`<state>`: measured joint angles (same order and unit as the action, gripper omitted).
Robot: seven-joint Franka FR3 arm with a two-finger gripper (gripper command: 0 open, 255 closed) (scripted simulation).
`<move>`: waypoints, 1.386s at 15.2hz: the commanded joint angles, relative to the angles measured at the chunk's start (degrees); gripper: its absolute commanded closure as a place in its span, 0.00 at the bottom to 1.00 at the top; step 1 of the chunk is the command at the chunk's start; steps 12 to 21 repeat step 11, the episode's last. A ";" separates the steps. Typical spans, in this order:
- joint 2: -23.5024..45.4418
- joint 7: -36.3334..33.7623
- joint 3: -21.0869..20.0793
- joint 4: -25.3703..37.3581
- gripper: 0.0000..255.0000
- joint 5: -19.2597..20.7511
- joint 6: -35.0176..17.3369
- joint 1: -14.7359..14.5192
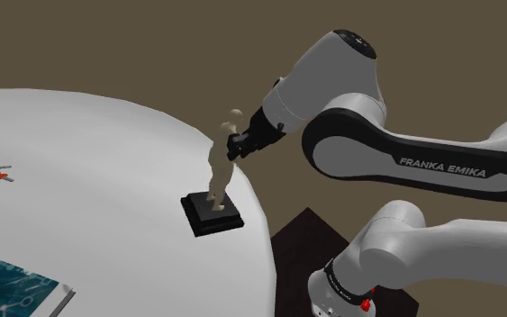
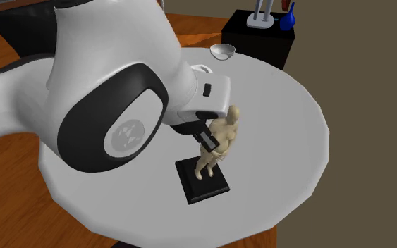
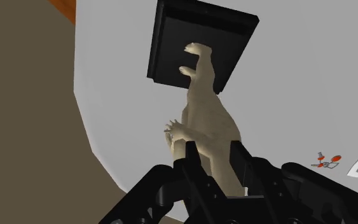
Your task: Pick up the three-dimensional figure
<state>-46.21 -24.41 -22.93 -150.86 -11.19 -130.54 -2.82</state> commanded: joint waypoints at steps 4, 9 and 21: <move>-0.53 0.39 1.08 3.62 1.00 0.66 4.02 0.38; -0.51 0.60 1.87 7.41 1.00 1.27 7.78 0.80; -0.50 0.61 1.89 7.53 1.00 1.29 7.90 0.81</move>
